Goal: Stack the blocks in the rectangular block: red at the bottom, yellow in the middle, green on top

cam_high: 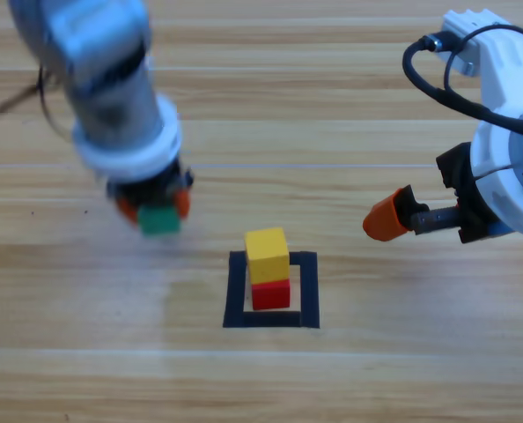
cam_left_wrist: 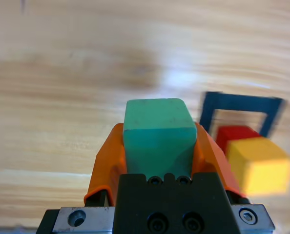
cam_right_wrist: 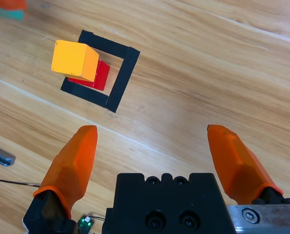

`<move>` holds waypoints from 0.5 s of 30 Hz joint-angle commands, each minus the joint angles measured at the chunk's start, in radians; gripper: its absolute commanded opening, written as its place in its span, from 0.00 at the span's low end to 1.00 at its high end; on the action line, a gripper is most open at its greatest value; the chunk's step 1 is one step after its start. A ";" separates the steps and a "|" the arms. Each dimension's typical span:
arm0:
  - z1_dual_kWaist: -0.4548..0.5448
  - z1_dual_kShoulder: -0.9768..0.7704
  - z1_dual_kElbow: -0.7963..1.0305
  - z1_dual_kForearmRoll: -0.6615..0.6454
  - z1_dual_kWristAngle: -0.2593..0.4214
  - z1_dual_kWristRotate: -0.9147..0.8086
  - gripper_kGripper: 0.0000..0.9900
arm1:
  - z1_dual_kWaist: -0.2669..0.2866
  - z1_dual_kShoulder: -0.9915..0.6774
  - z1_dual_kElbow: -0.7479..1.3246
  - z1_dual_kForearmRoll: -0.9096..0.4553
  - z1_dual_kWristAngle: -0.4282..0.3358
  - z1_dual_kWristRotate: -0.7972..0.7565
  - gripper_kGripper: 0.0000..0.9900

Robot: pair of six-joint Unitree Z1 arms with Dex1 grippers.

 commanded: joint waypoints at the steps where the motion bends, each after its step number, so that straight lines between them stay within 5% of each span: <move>1: -0.015 0.090 -0.320 0.221 0.020 0.220 0.04 | -0.020 -0.003 0.023 -0.019 -0.006 0.000 1.00; 5: -0.042 0.168 -0.521 0.349 0.009 0.315 0.04 | -0.020 -0.001 0.026 -0.019 -0.006 0.000 1.00; 15: -0.160 0.187 -0.551 0.356 -0.041 0.259 0.04 | -0.018 -0.001 0.024 -0.016 -0.005 -0.001 1.00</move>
